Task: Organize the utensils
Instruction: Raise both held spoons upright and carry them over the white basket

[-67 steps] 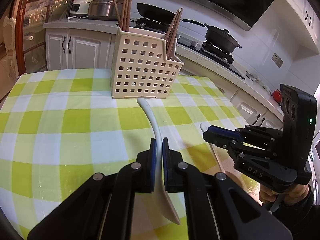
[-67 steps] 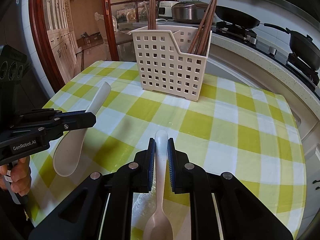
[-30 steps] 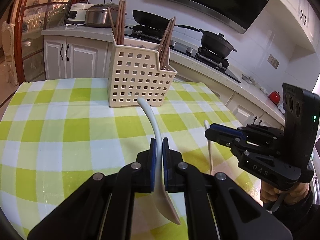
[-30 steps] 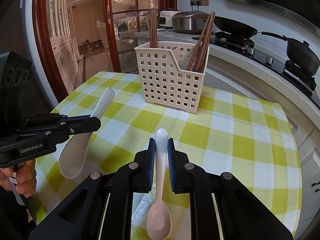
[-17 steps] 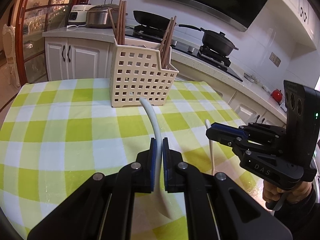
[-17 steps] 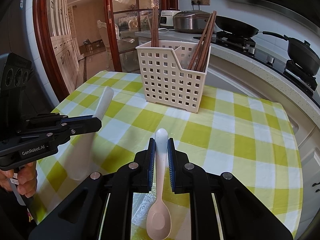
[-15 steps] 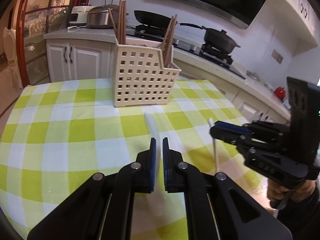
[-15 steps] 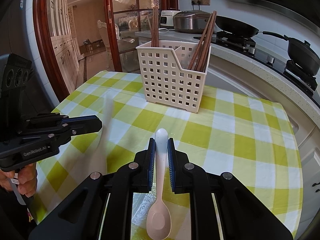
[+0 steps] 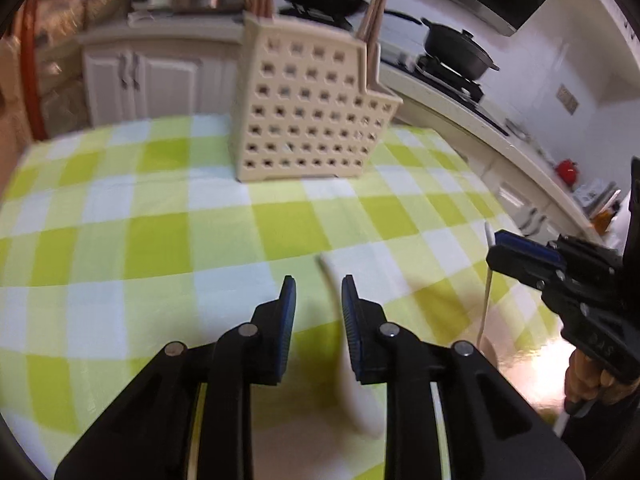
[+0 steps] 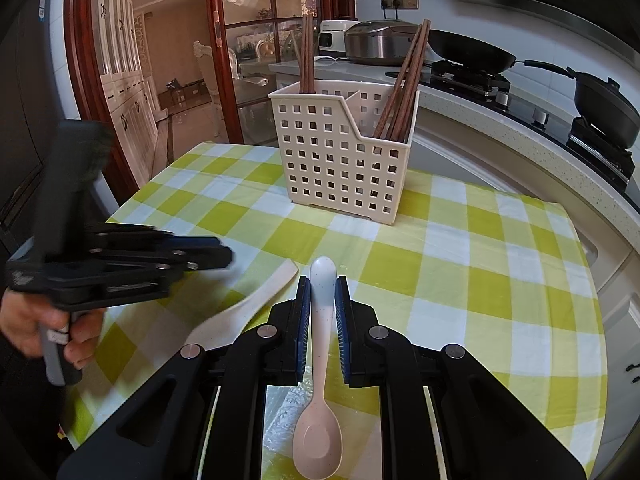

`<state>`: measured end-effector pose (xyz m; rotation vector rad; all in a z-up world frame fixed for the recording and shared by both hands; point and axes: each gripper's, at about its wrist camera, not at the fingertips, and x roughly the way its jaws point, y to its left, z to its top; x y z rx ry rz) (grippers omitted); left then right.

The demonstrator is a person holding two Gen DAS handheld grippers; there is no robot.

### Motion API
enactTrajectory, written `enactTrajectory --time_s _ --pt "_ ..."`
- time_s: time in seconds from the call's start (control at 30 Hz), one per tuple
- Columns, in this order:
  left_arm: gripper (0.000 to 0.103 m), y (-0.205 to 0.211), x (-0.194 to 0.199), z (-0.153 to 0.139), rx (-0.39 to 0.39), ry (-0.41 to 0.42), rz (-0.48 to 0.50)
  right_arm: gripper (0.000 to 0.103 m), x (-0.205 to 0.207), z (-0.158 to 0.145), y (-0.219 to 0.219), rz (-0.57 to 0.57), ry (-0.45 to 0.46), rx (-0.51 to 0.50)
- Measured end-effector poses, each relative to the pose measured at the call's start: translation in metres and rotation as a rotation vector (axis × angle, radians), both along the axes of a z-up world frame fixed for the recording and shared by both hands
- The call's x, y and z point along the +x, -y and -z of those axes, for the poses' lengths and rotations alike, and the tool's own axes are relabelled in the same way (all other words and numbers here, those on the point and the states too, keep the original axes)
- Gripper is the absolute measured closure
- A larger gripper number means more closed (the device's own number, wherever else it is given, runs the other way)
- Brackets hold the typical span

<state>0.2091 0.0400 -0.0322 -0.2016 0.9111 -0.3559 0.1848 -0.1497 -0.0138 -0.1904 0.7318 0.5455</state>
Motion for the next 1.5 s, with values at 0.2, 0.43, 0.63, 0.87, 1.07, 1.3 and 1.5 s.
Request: enactTrajectory --time_s 0.2,0.43,0.63,0.87,1.07,1.3,1.5 --pt "0.08 0.007 0.032 0.025 -0.012 -0.111 0.052 0.09 0.003 0.001 0.003 0.005 -0.004 0.003" --pt "0.08 0.029 0.048 0.03 0.082 -0.118 0.071 0.09 0.005 0.003 0.005 0.01 -0.014 0.006" --pt "0.087 0.037 0.041 0.023 0.167 -0.074 0.054 0.09 0.007 0.001 0.006 0.014 -0.007 0.01" --pt "0.087 0.013 0.003 -0.03 0.103 0.091 -0.024 0.09 0.007 -0.005 0.005 0.017 0.005 0.019" --pt "0.087 0.001 -0.019 -0.062 0.125 0.178 -0.076 0.09 0.008 -0.009 0.002 0.042 0.021 0.019" --pt "0.087 0.003 -0.021 -0.074 0.123 0.212 -0.076 0.09 0.009 -0.011 0.0 0.078 0.039 0.016" --pt "0.087 0.007 -0.02 -0.086 0.126 0.241 -0.068 0.09 0.015 -0.021 0.002 0.107 0.056 0.034"
